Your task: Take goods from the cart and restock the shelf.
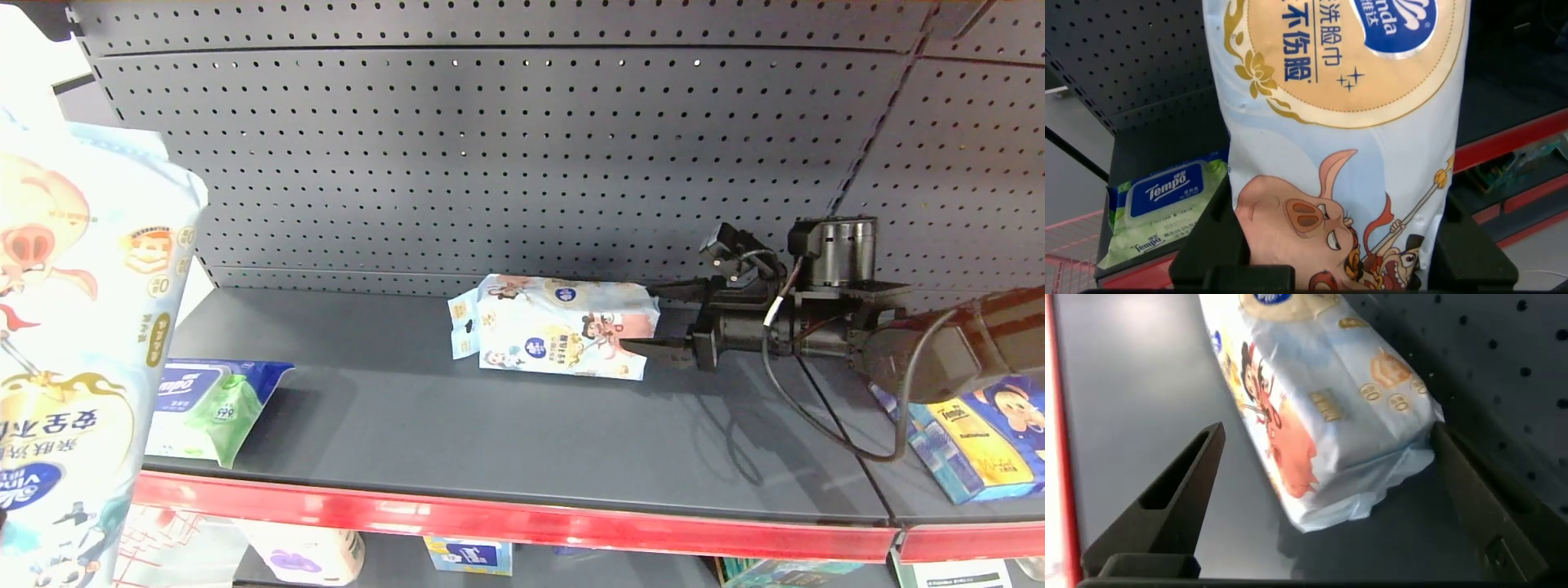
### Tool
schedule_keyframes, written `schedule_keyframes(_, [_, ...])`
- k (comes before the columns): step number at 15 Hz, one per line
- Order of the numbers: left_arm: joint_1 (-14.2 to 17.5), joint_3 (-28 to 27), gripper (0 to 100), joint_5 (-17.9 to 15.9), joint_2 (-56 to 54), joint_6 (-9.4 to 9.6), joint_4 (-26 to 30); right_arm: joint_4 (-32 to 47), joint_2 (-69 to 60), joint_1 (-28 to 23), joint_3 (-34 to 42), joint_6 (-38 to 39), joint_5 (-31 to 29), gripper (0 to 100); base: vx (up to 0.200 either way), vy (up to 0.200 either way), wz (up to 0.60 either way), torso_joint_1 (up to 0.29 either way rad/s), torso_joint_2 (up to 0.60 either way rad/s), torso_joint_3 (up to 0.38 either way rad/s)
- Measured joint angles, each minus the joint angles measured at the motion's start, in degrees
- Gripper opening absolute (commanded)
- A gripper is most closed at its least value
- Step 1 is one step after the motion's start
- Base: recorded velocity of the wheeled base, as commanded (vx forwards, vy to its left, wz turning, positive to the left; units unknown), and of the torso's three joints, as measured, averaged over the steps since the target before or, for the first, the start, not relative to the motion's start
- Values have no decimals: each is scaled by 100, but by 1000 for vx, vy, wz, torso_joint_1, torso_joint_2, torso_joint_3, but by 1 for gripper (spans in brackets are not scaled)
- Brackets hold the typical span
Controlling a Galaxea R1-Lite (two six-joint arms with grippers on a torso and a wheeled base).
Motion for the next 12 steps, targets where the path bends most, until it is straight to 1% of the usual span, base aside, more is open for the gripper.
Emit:
schedule_keyframes(5, [0,-6,0,0,11,0,0,12,-33,9,-60,0,-57,100,0,0,0,0,0,0])
schedule_keyframes(9, [0,-6,0,-2,9,0,0,20,-468,-69,367,-2,-88,100,0,0,0,0,0,0])
schedule_keyframes(12, [0,-13,0,-6,11,0,0,4,-575,-240,455,-17,-54,100,0,0,0,0,0,0])
